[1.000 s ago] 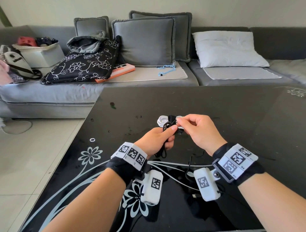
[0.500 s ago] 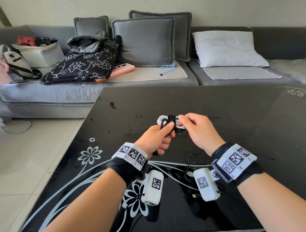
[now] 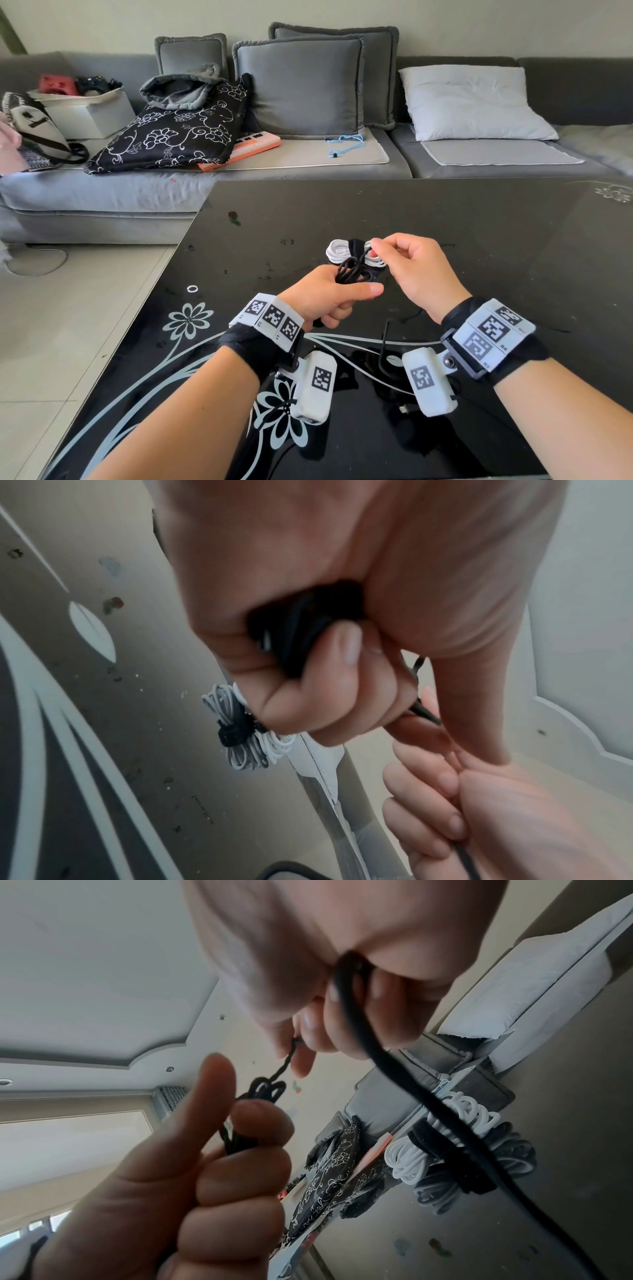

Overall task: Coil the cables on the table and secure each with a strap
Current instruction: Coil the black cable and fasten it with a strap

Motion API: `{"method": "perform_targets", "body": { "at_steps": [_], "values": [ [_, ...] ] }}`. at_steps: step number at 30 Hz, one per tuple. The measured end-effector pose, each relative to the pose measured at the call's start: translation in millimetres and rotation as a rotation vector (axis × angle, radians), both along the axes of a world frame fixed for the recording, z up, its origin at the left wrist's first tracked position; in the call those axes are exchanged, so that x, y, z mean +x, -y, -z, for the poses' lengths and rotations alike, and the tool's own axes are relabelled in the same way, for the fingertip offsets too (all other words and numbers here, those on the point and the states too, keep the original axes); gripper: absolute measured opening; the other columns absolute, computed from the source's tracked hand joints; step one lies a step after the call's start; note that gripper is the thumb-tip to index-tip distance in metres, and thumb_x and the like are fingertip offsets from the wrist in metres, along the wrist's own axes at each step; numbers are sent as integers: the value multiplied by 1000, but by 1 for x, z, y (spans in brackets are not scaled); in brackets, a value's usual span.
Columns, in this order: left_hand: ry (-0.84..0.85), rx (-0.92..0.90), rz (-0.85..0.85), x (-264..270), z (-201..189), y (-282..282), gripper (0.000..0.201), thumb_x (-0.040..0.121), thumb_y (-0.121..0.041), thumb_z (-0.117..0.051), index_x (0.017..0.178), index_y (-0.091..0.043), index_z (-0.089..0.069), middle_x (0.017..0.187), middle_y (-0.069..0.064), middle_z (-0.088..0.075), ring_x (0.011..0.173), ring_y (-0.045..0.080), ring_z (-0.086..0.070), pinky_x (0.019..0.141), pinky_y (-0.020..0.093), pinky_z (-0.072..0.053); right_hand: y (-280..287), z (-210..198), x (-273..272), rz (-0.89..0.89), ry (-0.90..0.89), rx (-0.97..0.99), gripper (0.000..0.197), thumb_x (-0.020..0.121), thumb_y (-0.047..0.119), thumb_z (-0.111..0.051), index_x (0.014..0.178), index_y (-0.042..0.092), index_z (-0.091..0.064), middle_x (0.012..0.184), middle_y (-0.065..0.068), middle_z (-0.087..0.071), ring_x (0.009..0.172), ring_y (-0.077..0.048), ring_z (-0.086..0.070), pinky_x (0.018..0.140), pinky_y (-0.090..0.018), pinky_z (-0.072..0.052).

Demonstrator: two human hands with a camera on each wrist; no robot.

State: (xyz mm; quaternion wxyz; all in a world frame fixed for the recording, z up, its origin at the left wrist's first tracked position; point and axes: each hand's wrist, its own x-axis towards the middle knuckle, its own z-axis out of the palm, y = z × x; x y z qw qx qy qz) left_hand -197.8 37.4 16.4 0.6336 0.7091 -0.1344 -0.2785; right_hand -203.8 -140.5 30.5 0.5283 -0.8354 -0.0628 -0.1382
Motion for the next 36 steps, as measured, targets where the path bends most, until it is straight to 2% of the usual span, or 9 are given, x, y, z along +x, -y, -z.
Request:
{"method": "perform_targets", "body": {
  "at_steps": [6,9,12,17,22,24,28,33,36],
  "values": [
    [-51,-66,-131,3,4,0,44,93,-7,-59,64,-23,-30,54,-3,-23,43,11,-16,41,21,-11,-4,5,-1,20,-44,11,31,96,35,-60,78,12,-72,45,14,-44,46,-7,-33,49,-18,-30],
    [-84,-121,-206,5,4,1,45,98,-20,-55,61,-24,-29,52,-4,-22,44,11,-15,42,19,-11,-10,6,-2,-1,-67,102,24,96,27,-62,86,7,-70,45,14,-44,41,-4,-35,47,-14,-29],
    [-106,-190,-262,7,4,3,45,101,-37,-52,62,-21,-37,51,-6,-23,43,10,-17,41,18,-15,-15,6,-3,-28,-81,201,9,96,14,-60,90,9,-65,51,7,-43,41,-9,-33,44,-21,-28],
    [-101,-343,-338,6,3,6,35,102,-44,-47,86,-15,-59,53,-6,-26,43,8,-22,42,20,-18,-22,1,-10,-82,-54,188,6,96,13,-59,95,8,-62,52,-3,-47,37,-15,-34,40,-24,-30],
    [-67,-410,-339,4,3,10,36,103,-44,-46,112,-17,-69,57,-6,-26,46,7,-25,42,20,-26,-27,5,-11,-84,-38,162,14,94,10,-64,88,-2,-61,46,8,-54,37,1,-46,40,-10,-33],
    [-64,-419,-345,2,3,14,37,103,-42,-46,115,-16,-69,57,-6,-26,46,7,-26,42,20,-28,-30,8,-11,-90,-51,159,14,93,9,-66,85,-3,-62,61,13,-64,39,1,-49,41,-9,-35],
    [-39,-419,-341,0,3,17,36,103,-41,-45,110,-16,-70,53,-8,-32,47,7,-28,43,20,-29,-30,8,-11,-89,-58,121,14,91,8,-68,81,-1,-66,91,8,-70,38,-4,-42,42,-9,-33],
    [79,-339,-326,-1,8,19,18,98,-31,-60,95,-17,-72,66,-1,-45,49,7,-33,43,21,-33,-28,10,-10,-48,-31,36,9,88,6,-64,84,6,-72,56,-2,-54,46,-7,-40,49,-20,-35],
    [39,-371,-437,1,9,20,26,99,-32,-58,84,-12,-66,61,1,-50,45,9,-35,41,22,-32,-30,11,-11,-107,-40,-4,14,89,9,-66,82,18,-74,56,-11,-54,54,-11,-45,58,-27,-42]
  ]
}}
